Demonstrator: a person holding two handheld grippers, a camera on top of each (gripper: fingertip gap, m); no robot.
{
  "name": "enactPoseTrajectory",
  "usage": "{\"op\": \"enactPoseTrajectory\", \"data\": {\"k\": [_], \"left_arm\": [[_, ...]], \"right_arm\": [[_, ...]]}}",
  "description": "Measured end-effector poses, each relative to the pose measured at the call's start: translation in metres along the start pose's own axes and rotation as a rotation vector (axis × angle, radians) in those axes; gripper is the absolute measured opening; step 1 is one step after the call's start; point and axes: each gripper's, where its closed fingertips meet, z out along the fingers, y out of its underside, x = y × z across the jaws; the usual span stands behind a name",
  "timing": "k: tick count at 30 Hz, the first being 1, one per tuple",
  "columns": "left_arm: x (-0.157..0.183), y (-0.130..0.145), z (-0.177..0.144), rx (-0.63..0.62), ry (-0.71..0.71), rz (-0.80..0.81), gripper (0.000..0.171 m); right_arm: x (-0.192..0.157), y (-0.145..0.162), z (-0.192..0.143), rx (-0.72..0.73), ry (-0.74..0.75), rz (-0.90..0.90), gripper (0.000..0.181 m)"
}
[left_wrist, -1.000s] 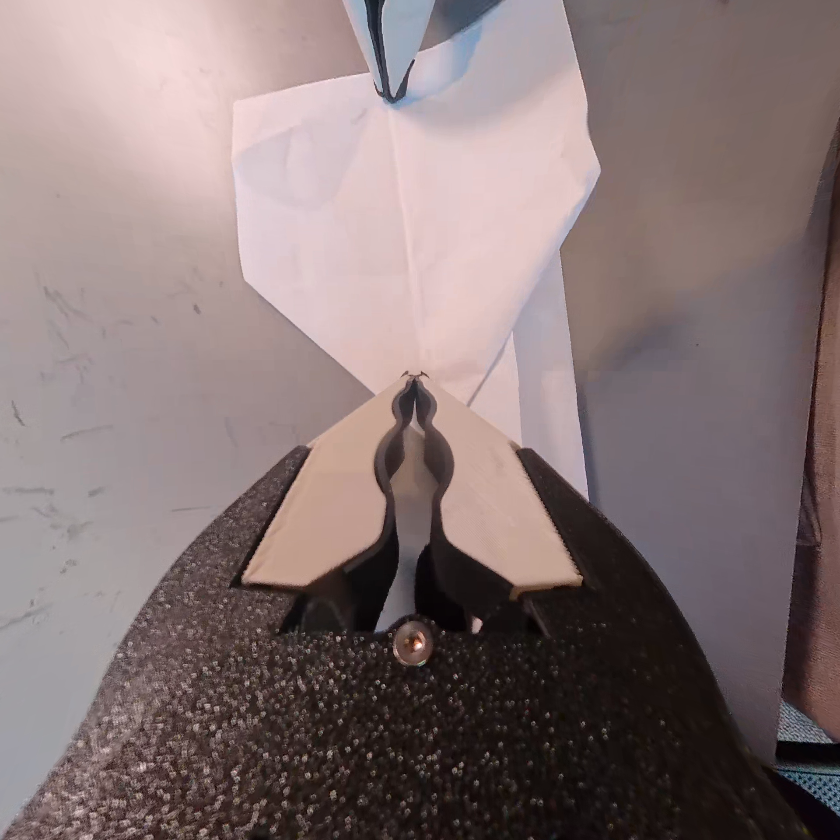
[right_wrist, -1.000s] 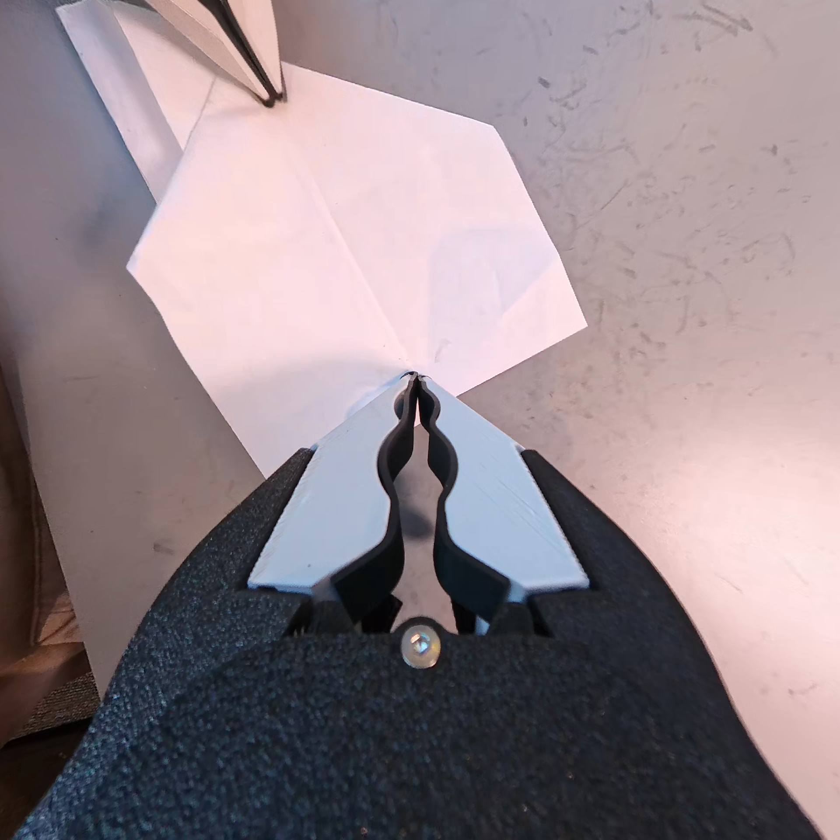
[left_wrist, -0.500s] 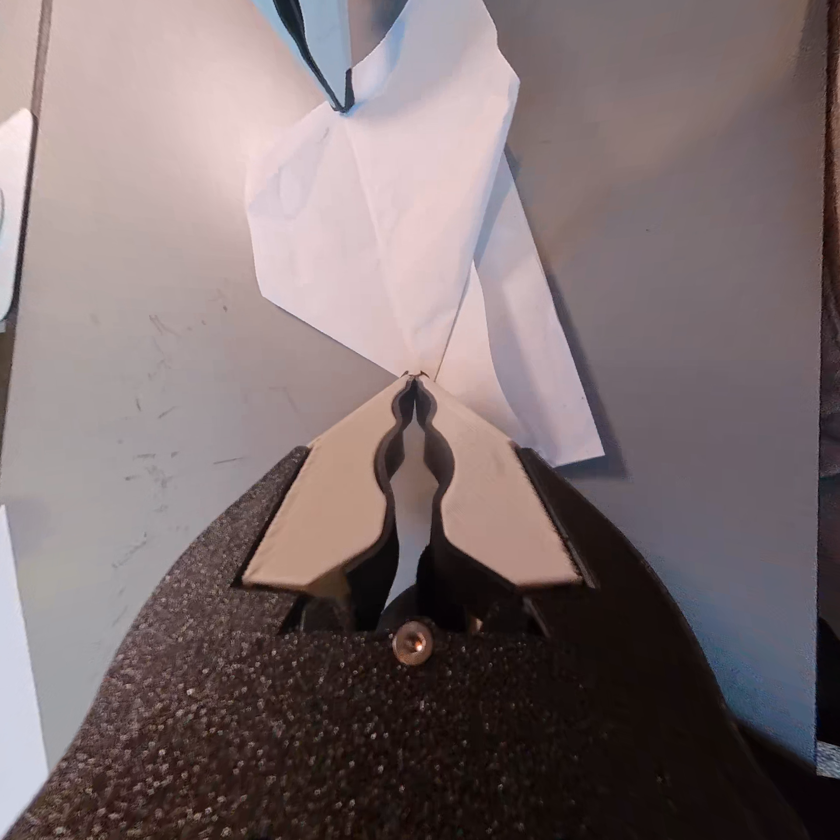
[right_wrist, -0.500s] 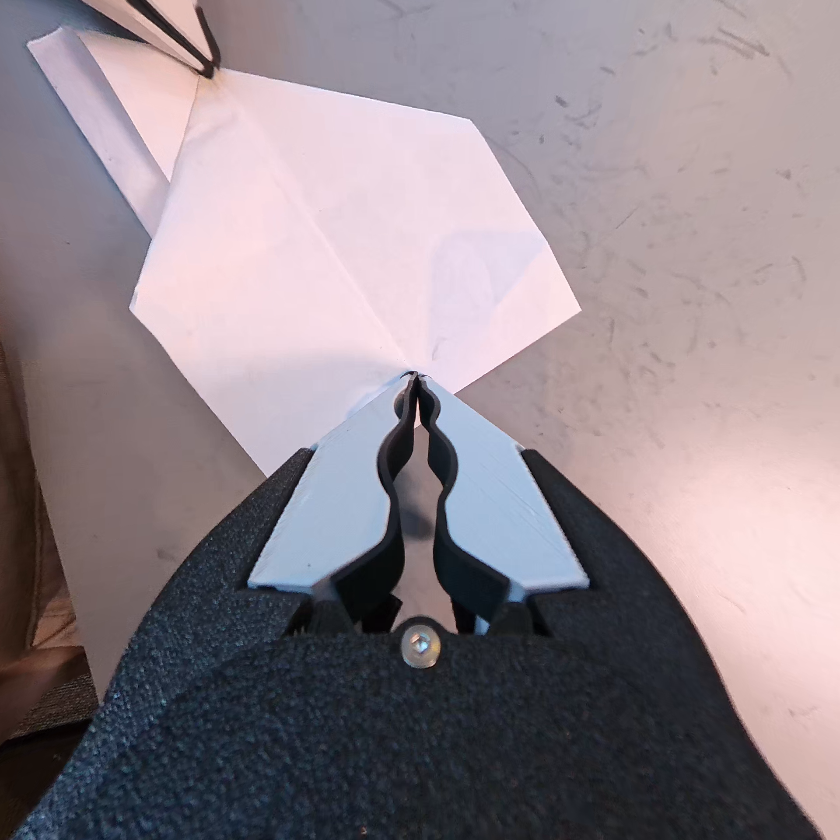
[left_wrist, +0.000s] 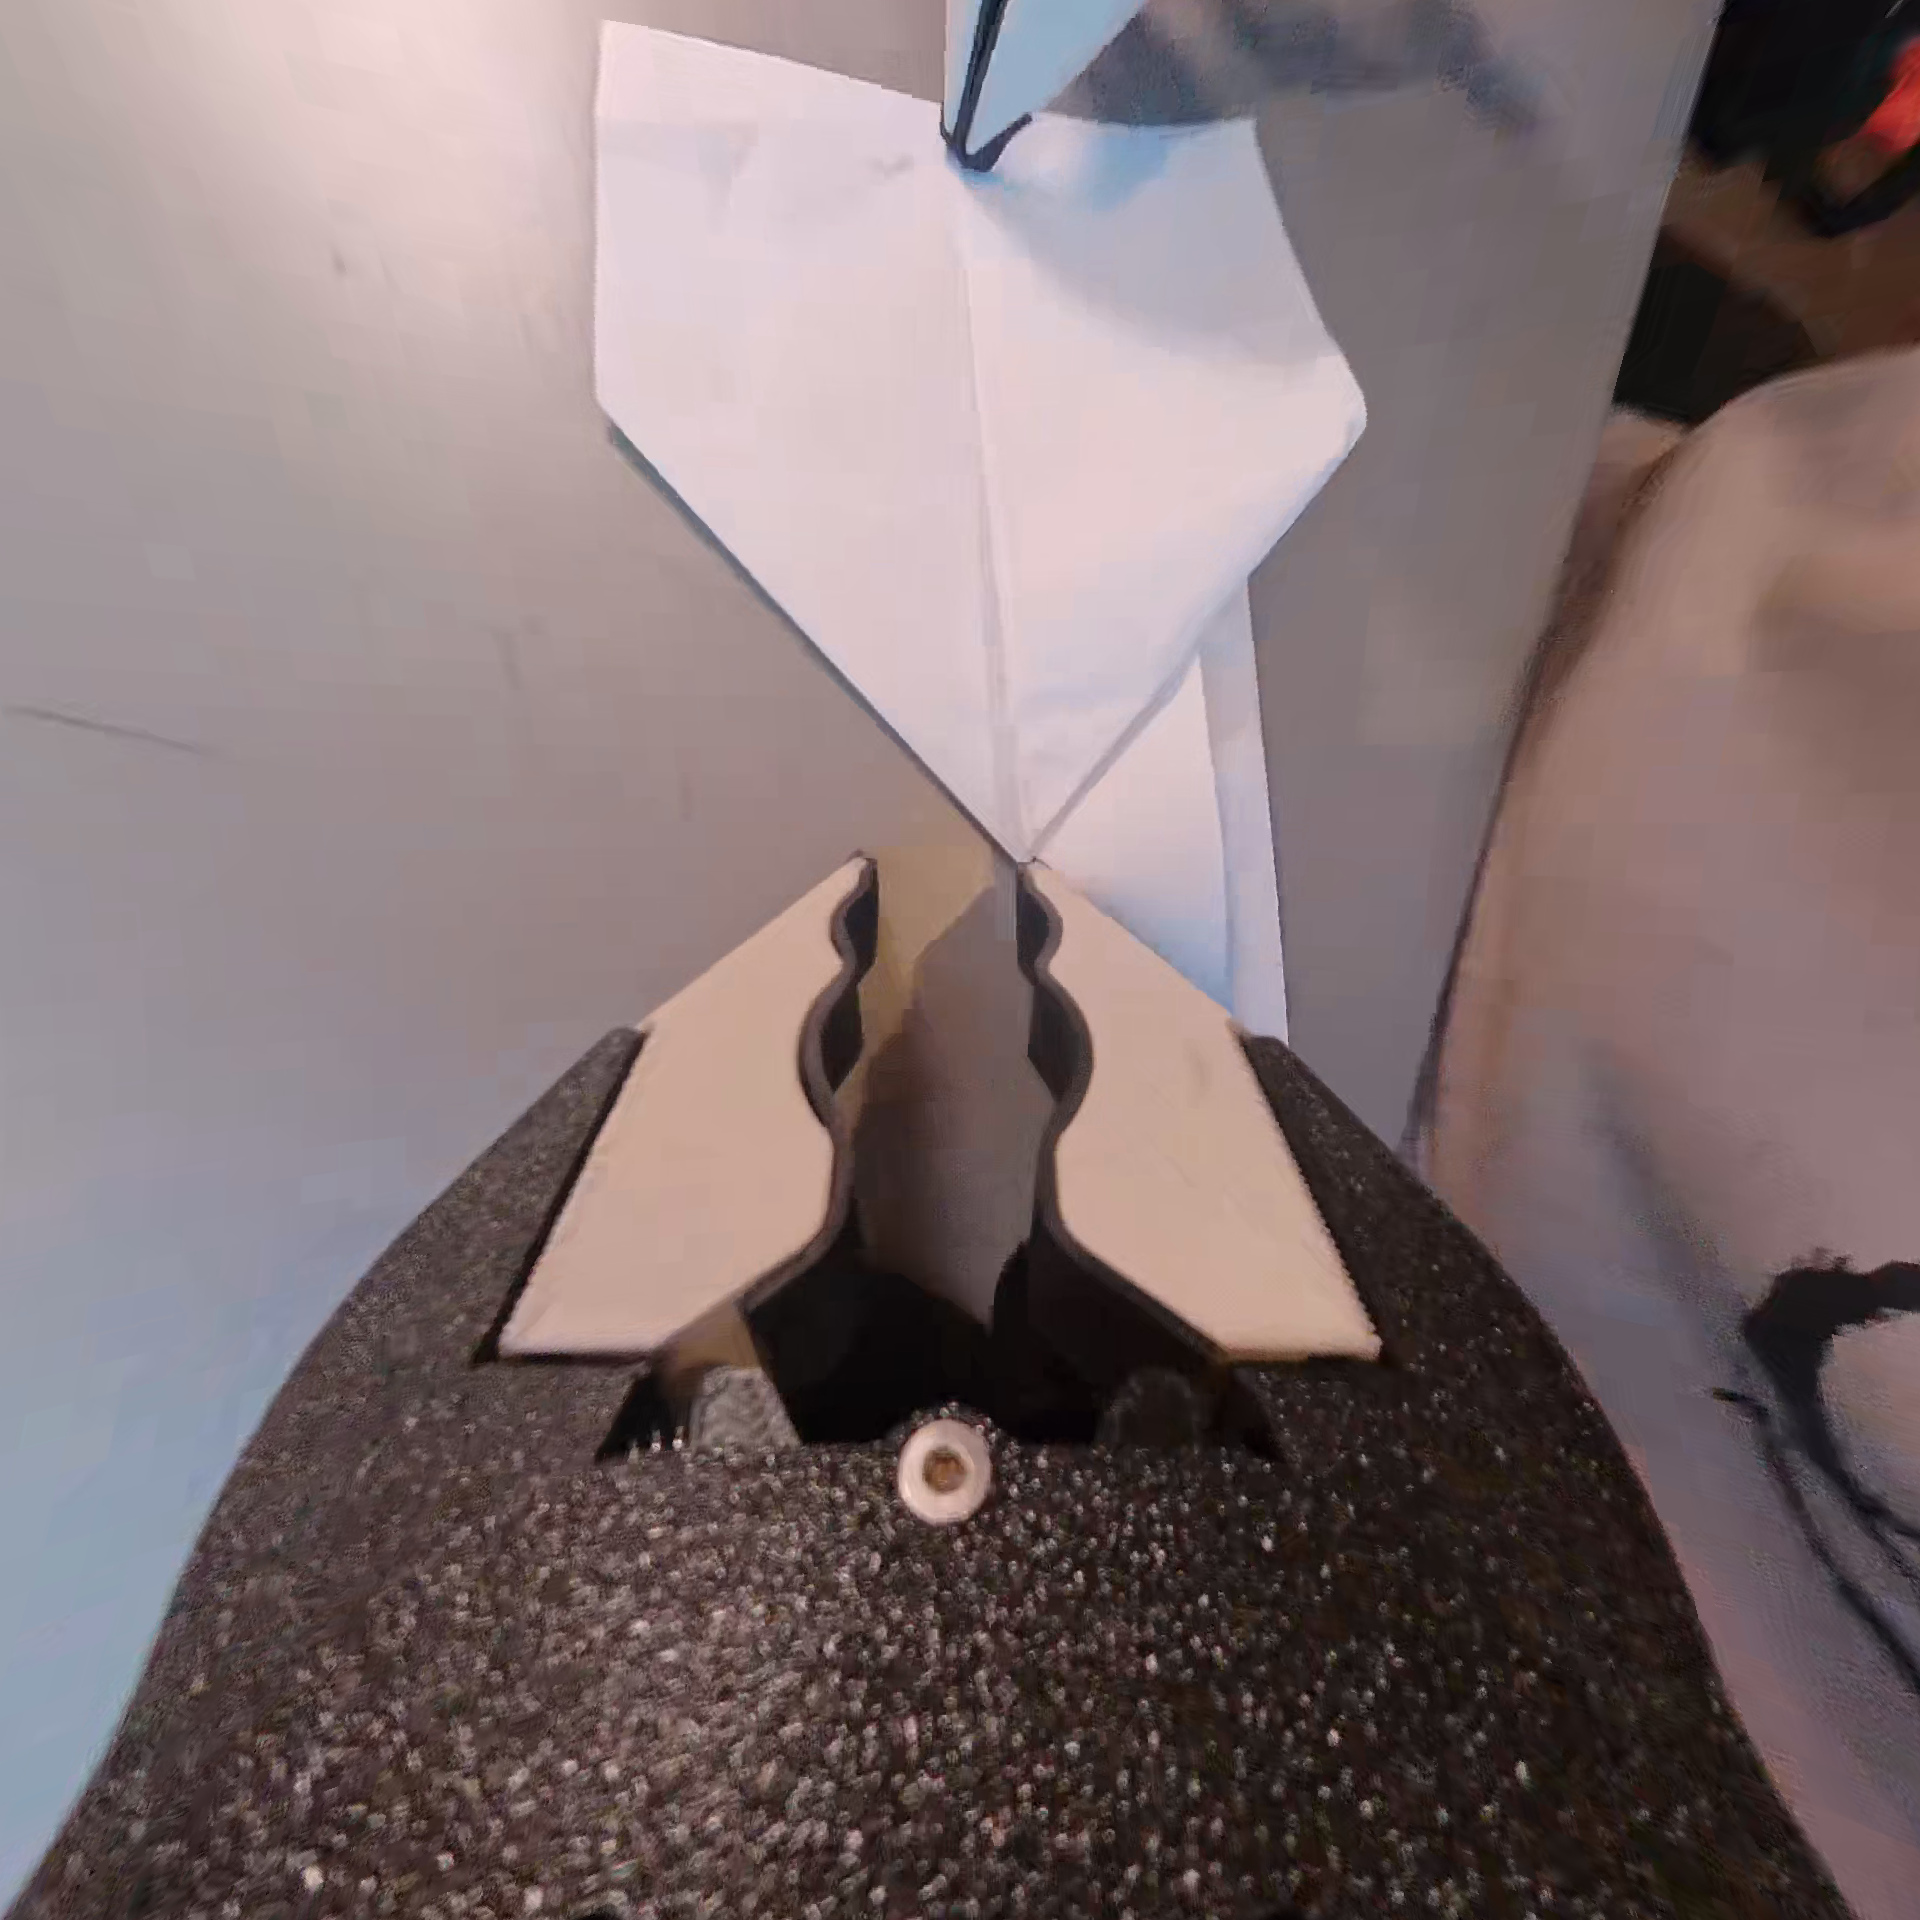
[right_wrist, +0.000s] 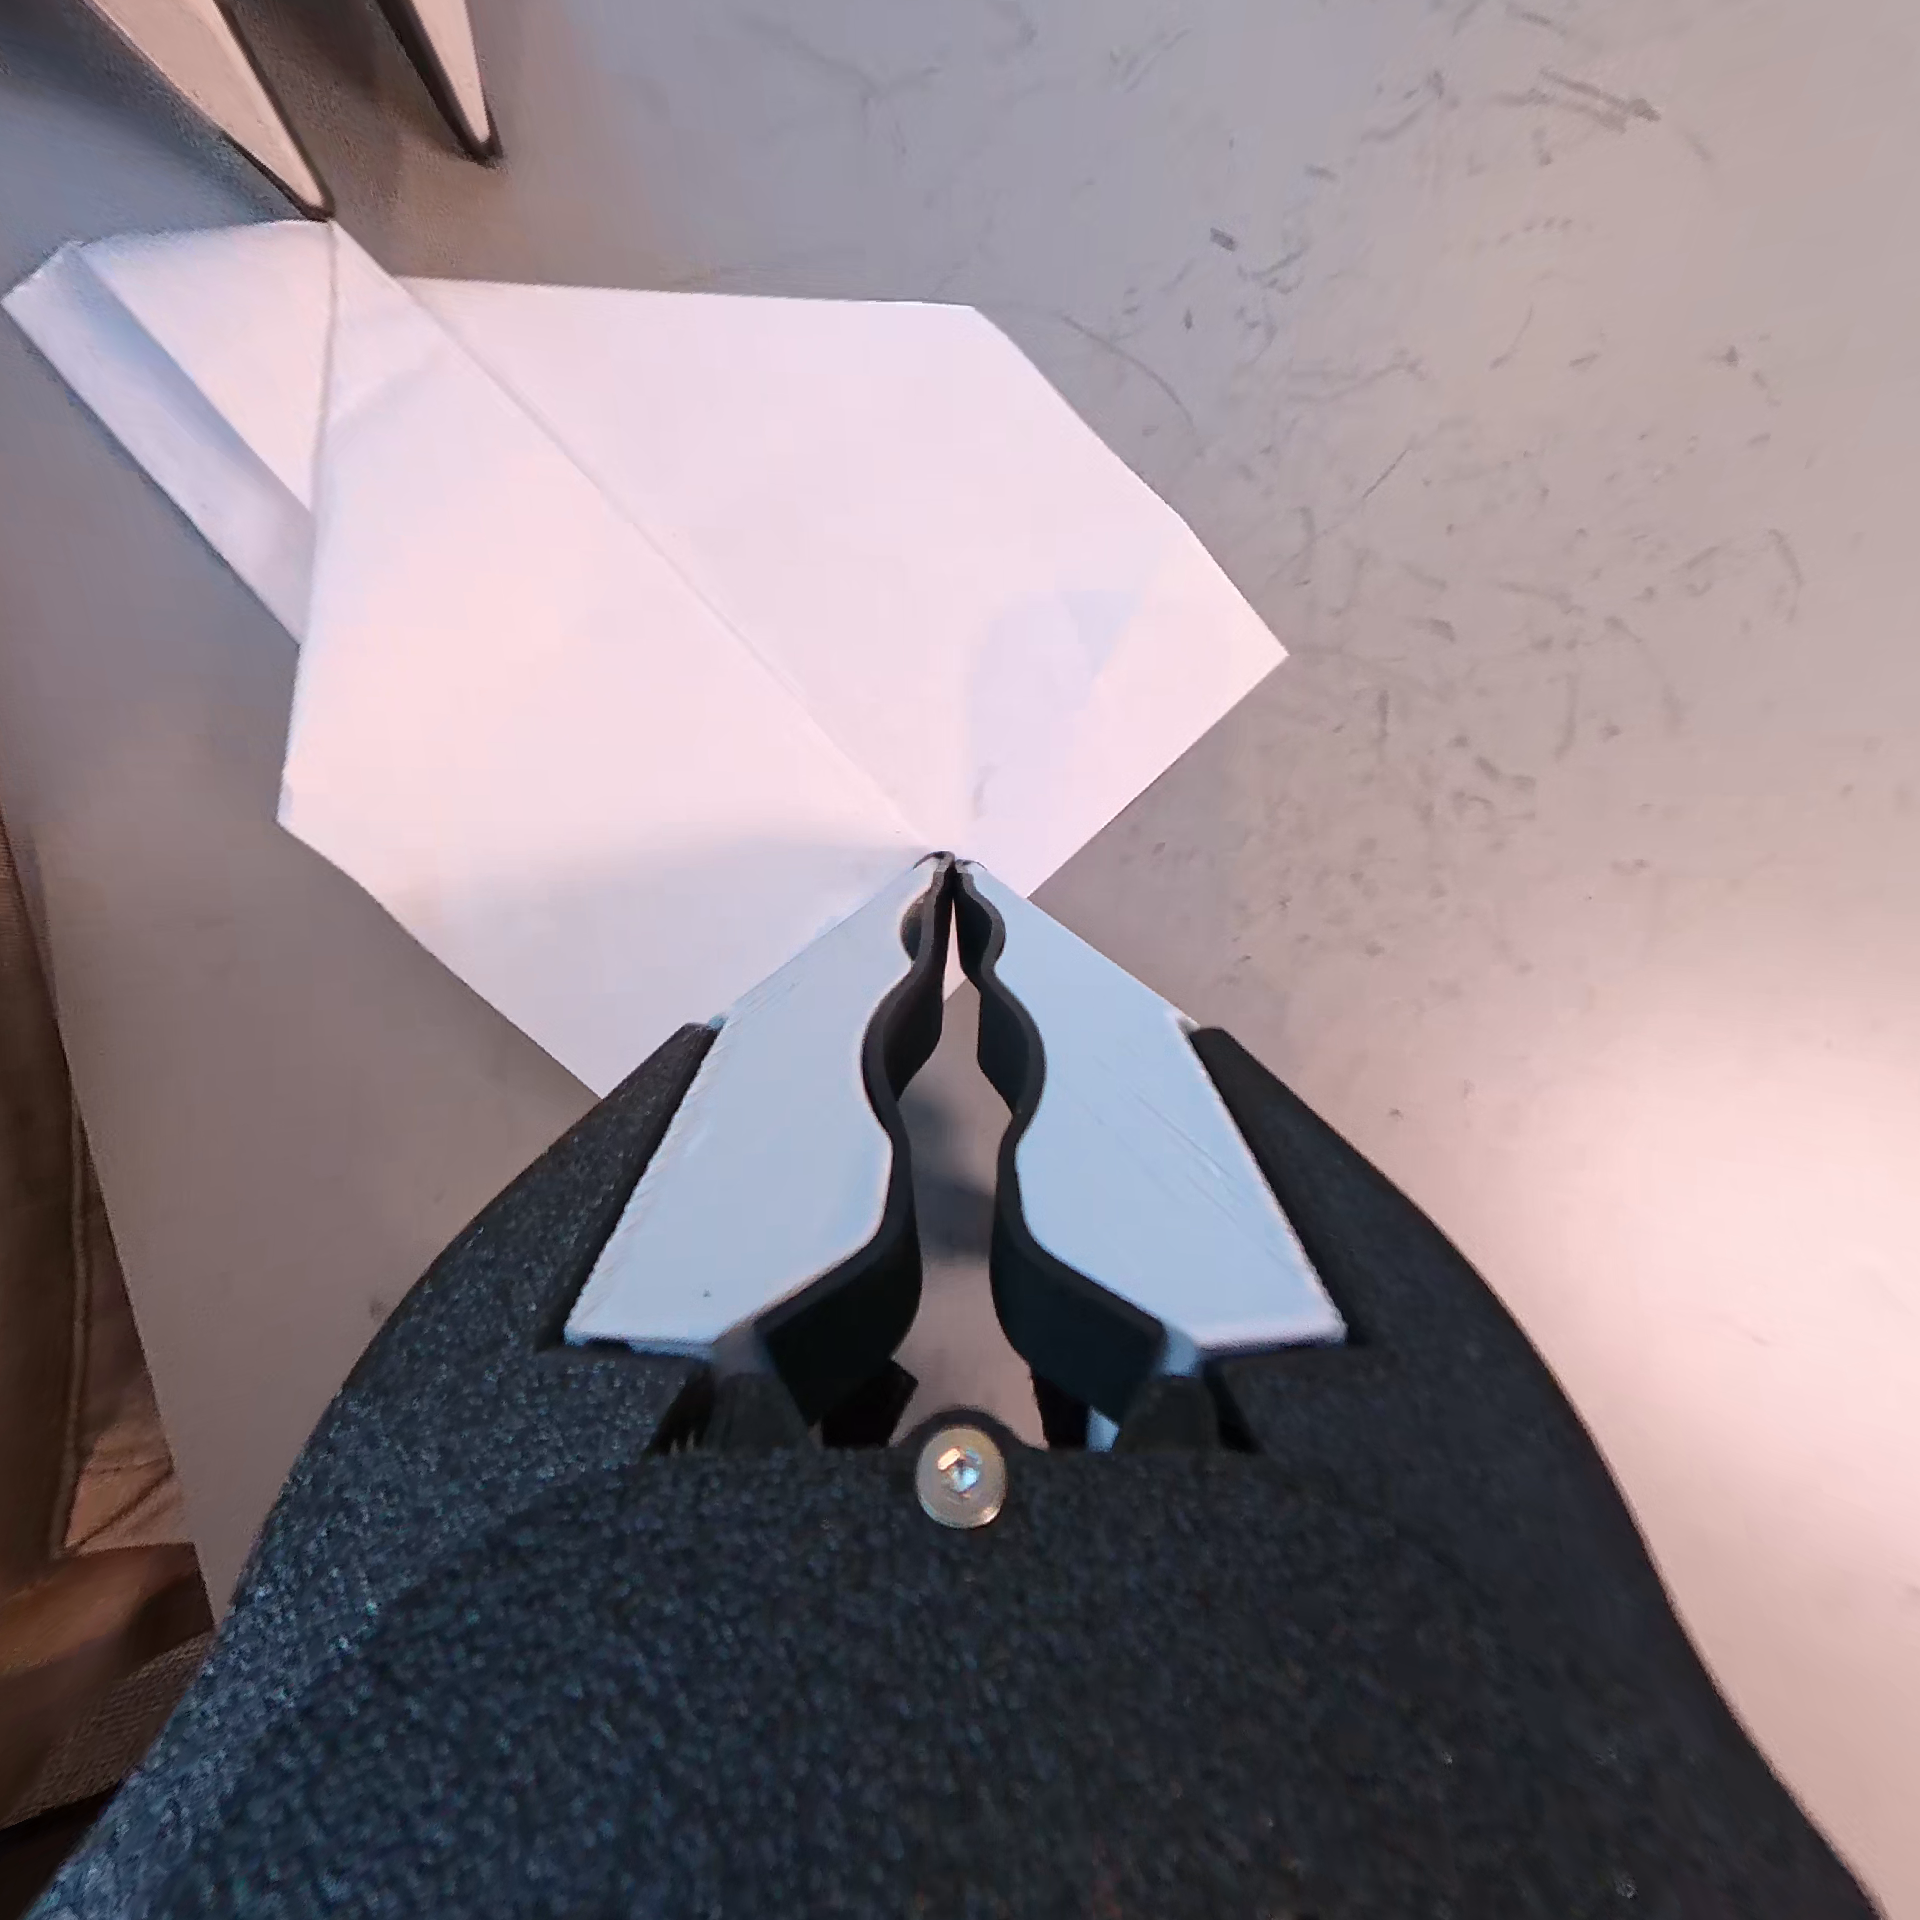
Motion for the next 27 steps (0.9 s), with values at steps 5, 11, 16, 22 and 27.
{"op": "enactPoseTrajectory", "data": {"k": [5, 11, 16, 22, 27], "left_arm": [[0.016, -0.011, 0.007, -0.004, 0.086, -0.038, 0.034], [0.018, -0.019, 0.021, -0.021, 0.050, -0.069, 0.035], [0.016, -0.023, 0.033, -0.039, -0.149, 0.111, 0.020], [0.015, -0.029, 0.038, -0.043, -0.187, 0.230, 0.000], [0.012, -0.037, 0.035, -0.004, -0.240, 0.380, 0.000]], "right_arm": [[0.003, 0.008, -0.006, 0.044, 0.048, 0.092, 0.000], [0.009, 0.026, -0.020, 0.077, 0.128, 0.151, 0.000], [0.005, 0.034, -0.030, 0.137, 0.130, 0.184, 0.000], [0.002, 0.026, -0.043, 0.255, 0.088, 0.125, 0.007], [0.003, 0.014, -0.067, 0.328, 0.038, 0.072, 0.043]]}}
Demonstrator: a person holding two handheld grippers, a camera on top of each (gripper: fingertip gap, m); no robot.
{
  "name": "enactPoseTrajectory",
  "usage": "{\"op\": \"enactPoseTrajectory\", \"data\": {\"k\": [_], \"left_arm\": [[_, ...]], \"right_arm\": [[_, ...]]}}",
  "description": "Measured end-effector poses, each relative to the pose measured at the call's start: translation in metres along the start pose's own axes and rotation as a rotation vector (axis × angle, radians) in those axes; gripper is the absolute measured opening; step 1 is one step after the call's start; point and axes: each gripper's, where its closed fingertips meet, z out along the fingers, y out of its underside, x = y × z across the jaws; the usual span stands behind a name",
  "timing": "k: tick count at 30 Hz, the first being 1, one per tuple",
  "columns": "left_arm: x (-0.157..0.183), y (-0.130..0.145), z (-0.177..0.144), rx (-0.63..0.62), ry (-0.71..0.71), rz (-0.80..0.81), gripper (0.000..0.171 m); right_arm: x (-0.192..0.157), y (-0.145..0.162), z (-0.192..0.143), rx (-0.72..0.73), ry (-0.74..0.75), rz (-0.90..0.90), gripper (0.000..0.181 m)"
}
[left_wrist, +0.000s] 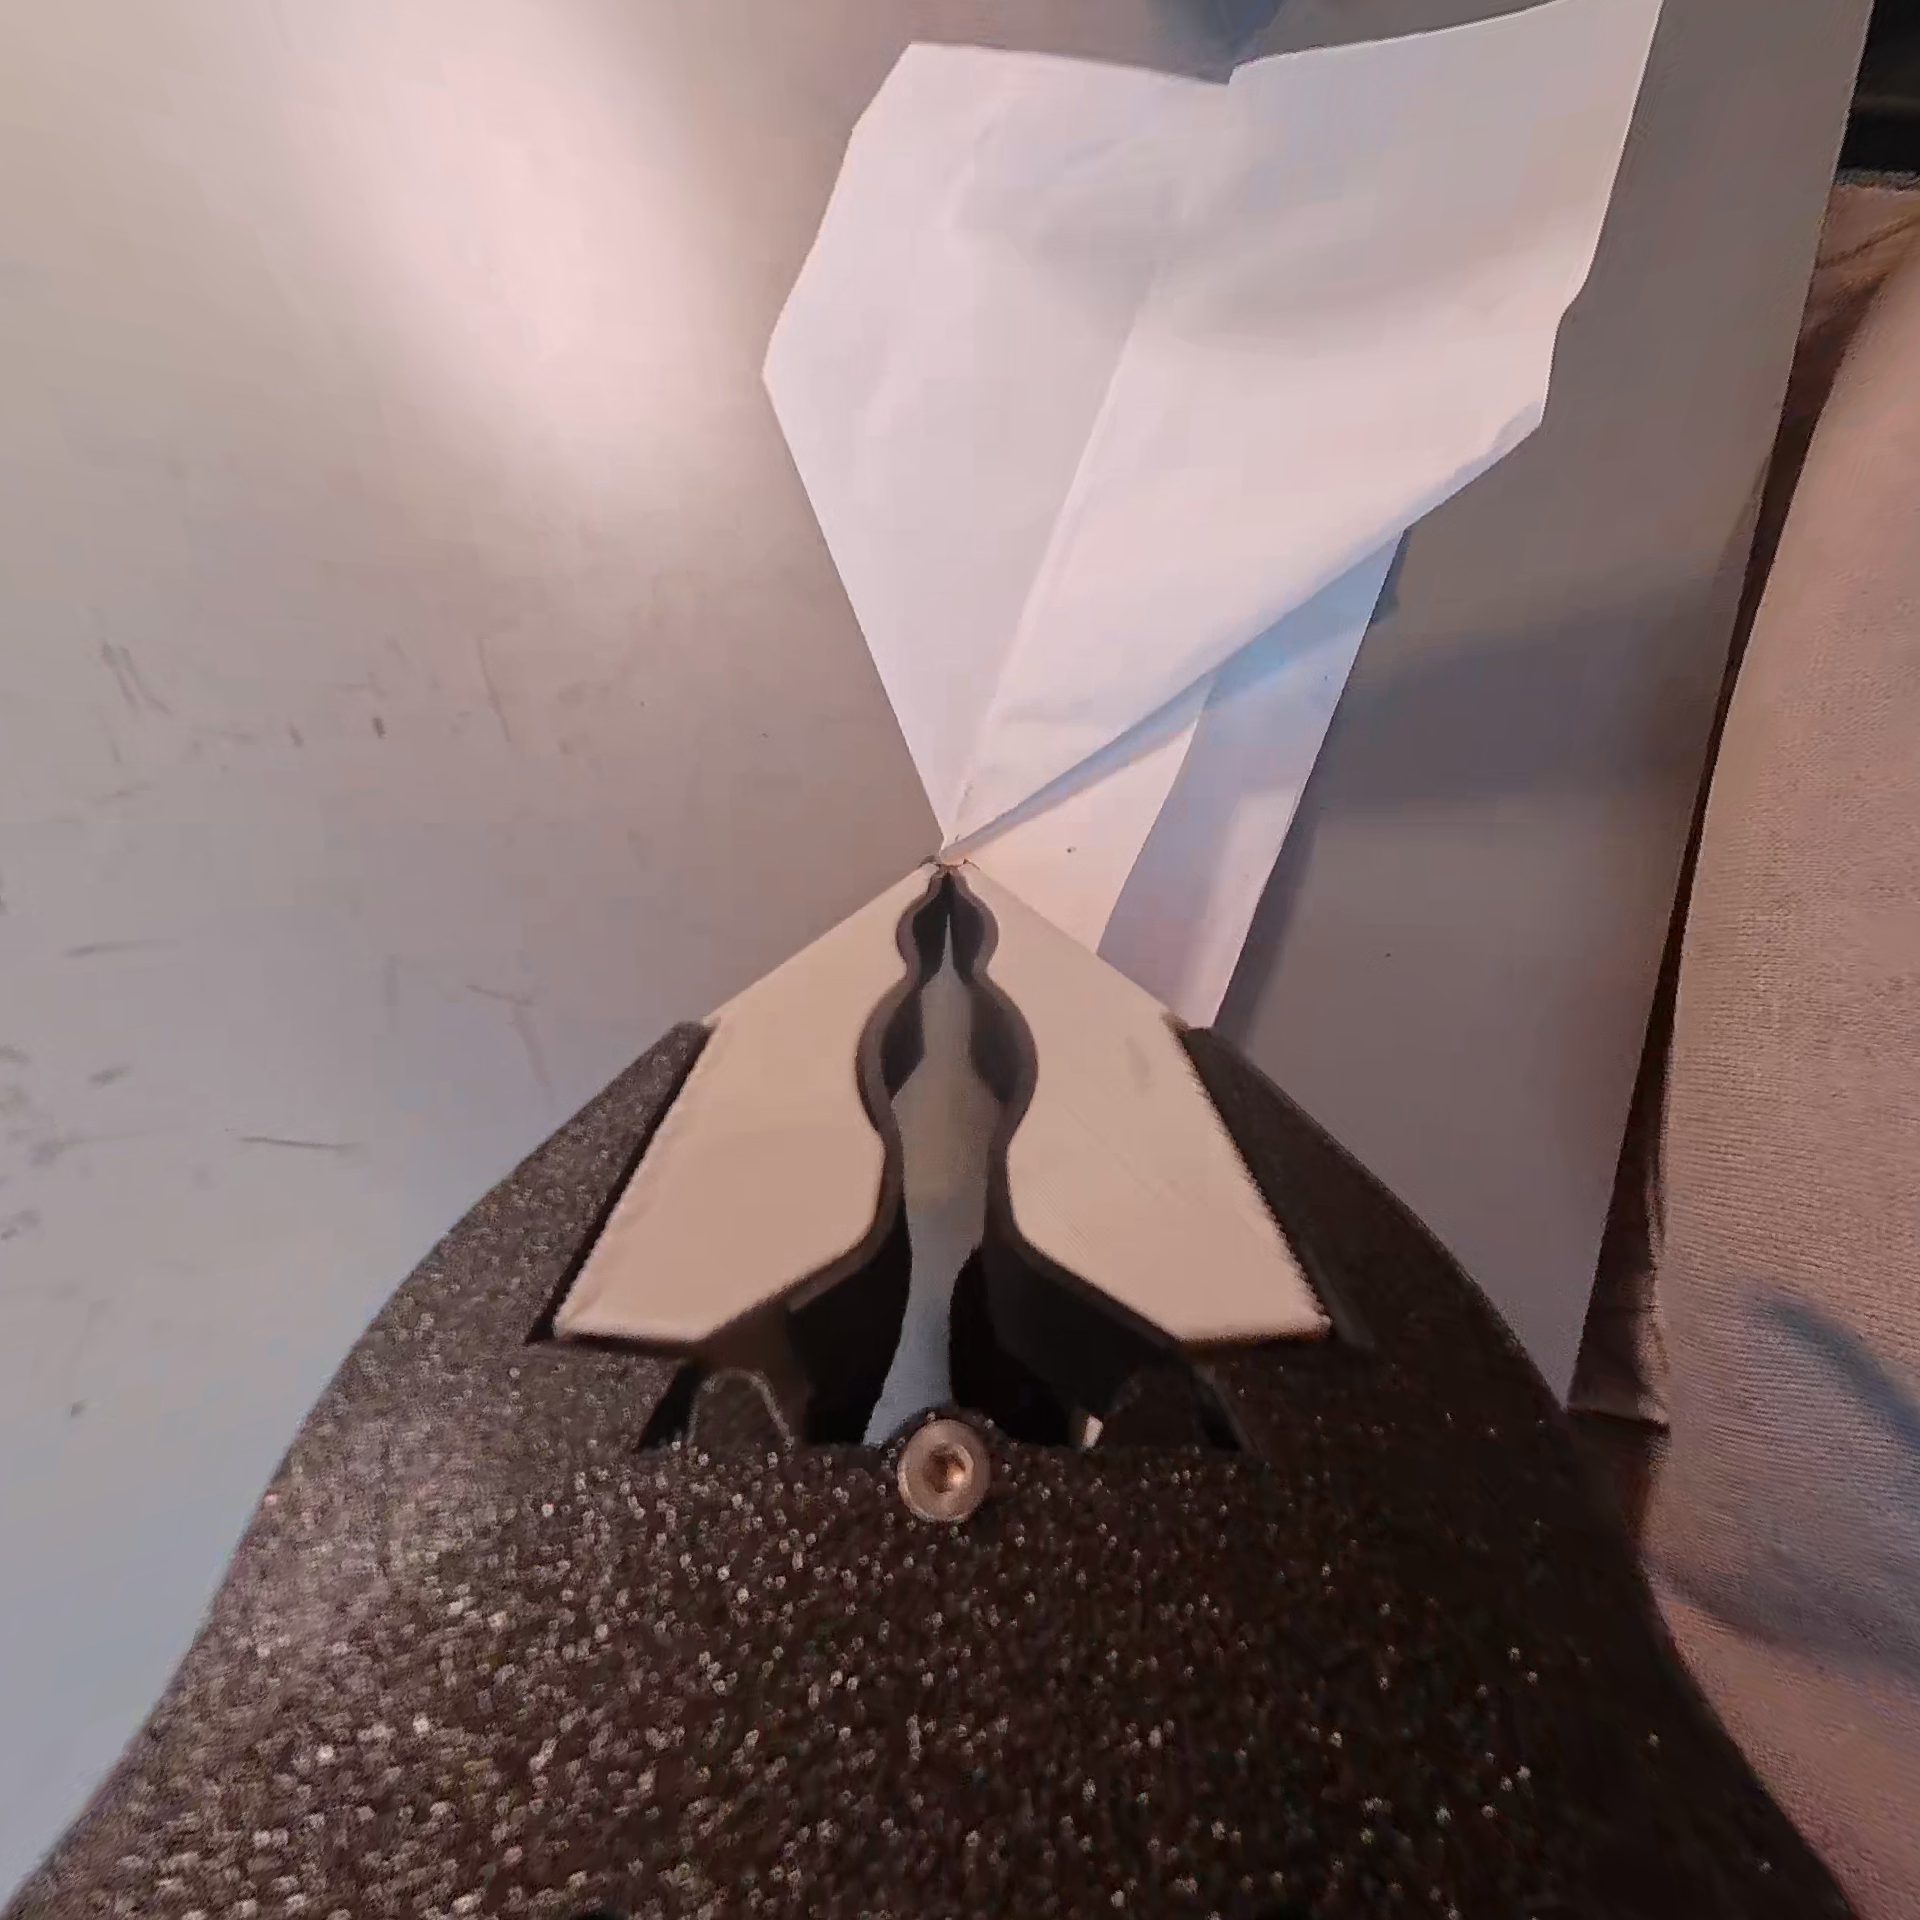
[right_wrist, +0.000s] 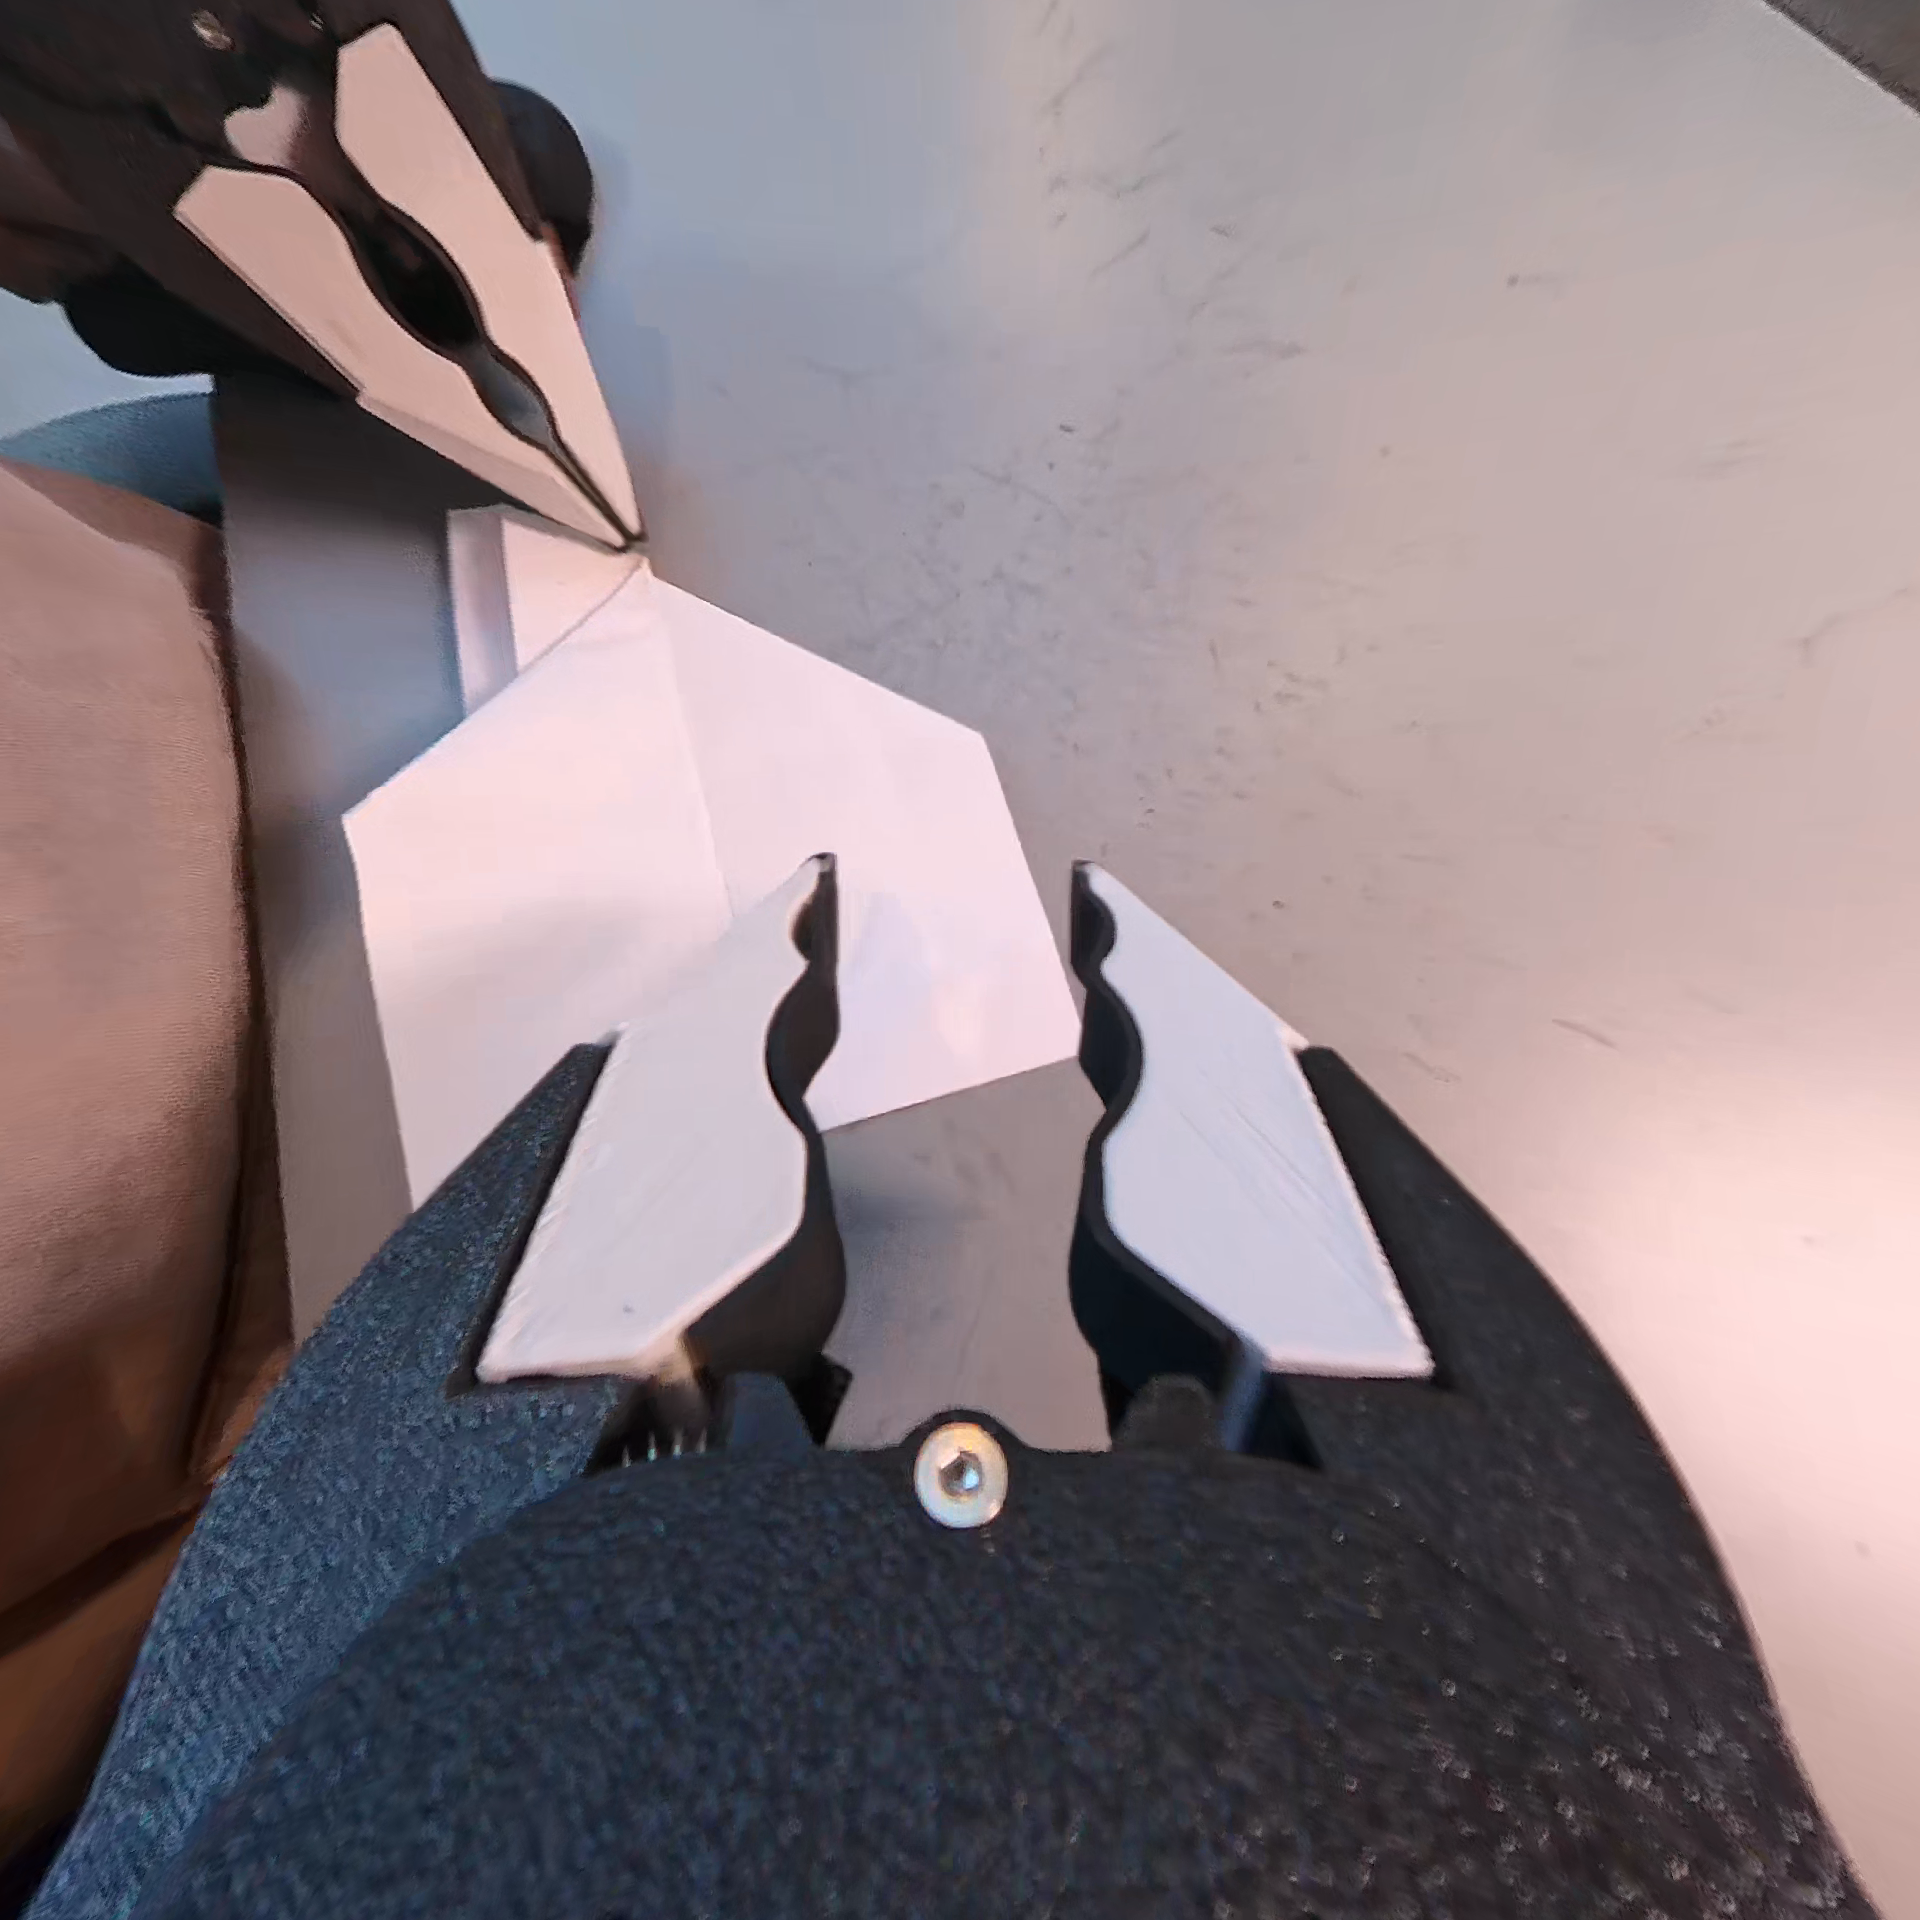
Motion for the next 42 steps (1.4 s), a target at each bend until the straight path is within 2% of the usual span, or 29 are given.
{"op": "enactPoseTrajectory", "data": {"k": [4, 7, 11, 12, 13, 15, 18, 21, 24, 28, 30, 32, 33, 37, 39, 42], "left_arm": [[-0.010, -0.024, -0.015, 0.132, -0.090, 0.151, 0.000], [-0.016, -0.036, -0.024, 0.183, -0.136, 0.232, 0.000], [-0.020, -0.033, -0.029, 0.190, -0.077, 0.109, 0.000], [-0.020, -0.029, -0.030, 0.183, -0.060, 0.063, 0.000], [-0.020, -0.026, -0.031, 0.189, -0.054, 0.026, 0.000], [-0.017, -0.022, -0.034, 0.213, -0.038, -0.027, 0.003], [-0.014, -0.020, -0.034, 0.230, 0.007, -0.109, 0.012], [-0.012, -0.027, -0.034, 0.267, 0.104, -0.213, 0.022], [-0.008, -0.041, -0.034, 0.313, 0.262, -0.346, 0.041], [-0.005, -0.068, -0.034, 0.392, 0.411, -0.423, 0.050], [-0.012, -0.078, -0.031, 0.401, 0.371, -0.369, 0.035], [-0.020, -0.089, -0.033, 0.421, 0.293, -0.257, 0.008], [-0.022, -0.095, -0.037, 0.442, 0.258, -0.188, 0.001], [-0.033, -0.100, -0.041, 0.421, 0.046, 0.125, 0.000], [-0.032, -0.098, -0.040, 0.397, -0.002, 0.212, 0.000], [-0.032, -0.095, -0.038, 0.383, -0.075, 0.349, 0.000]], "right_arm": [[-0.003, -0.011, -0.001, 0.002, -0.072, -0.045, 0.070], [0.005, -0.005, 0.011, -0.089, -0.140, -0.044, 0.073], [0.006, 0.029, 0.034, -0.357, -0.185, -0.068, 0.054], [0.011, 0.029, 0.037, -0.372, -0.124, -0.125, 0.039], [0.013, 0.031, 0.037, -0.413, -0.084, -0.179, 0.031], [0.007, 0.031, 0.037, -0.451, -0.083, -0.215, 0.017], [0.004, 0.029, 0.039, -0.432, -0.072, -0.281, 0.000], [0.003, 0.018, 0.036, -0.382, -0.055, -0.334, 0.000], [0.004, -0.016, 0.023, -0.254, -0.004, -0.409, 0.000], [0.008, -0.075, -0.008, -0.073, 0.133, -0.502, 0.000], [0.005, -0.101, -0.027, 0.015, 0.192, -0.547, 0.000], [-0.001, -0.118, -0.045, 0.081, 0.234, -0.595, 0.000], [-0.004, -0.122, -0.053, 0.106, 0.245, -0.616, 0.000], [-0.020, -0.115, -0.076, 0.166, 0.241, -0.648, 0.007], [-0.025, -0.104, -0.082, 0.181, 0.233, -0.628, 0.008], [-0.029, -0.080, -0.080, 0.163, 0.222, -0.606, 0.033]]}}
